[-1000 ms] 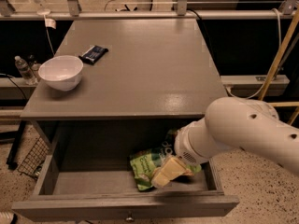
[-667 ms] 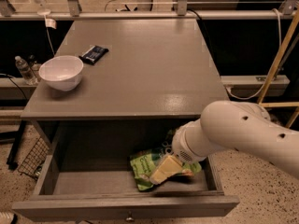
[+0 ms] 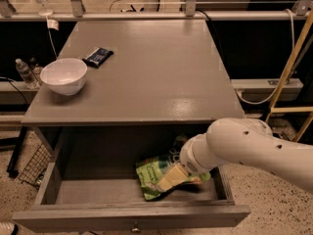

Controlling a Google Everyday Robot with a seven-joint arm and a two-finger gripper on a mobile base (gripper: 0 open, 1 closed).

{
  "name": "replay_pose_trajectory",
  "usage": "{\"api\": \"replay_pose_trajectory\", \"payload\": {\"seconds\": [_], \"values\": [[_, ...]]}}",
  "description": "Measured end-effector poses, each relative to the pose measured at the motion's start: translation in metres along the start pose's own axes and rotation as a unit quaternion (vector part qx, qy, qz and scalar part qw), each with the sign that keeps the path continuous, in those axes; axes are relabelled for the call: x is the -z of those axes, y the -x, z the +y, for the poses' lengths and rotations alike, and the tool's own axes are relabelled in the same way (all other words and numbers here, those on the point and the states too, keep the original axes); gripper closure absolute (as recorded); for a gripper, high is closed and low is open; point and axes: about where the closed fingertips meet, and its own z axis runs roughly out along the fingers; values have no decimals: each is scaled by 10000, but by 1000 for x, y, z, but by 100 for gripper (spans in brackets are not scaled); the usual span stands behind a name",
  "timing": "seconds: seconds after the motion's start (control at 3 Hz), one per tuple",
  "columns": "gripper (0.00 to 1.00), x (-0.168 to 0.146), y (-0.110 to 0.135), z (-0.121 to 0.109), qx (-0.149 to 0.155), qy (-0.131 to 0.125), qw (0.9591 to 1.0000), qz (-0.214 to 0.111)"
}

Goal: Pick green rice chip bag from top drawer and place on counter

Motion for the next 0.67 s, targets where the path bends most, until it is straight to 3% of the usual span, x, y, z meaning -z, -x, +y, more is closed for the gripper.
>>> {"api": "replay_pose_trajectory", "payload": {"seconds": [0.67], "values": [[0,-3,-10,-35,-438,-390,9979,-281]]}}
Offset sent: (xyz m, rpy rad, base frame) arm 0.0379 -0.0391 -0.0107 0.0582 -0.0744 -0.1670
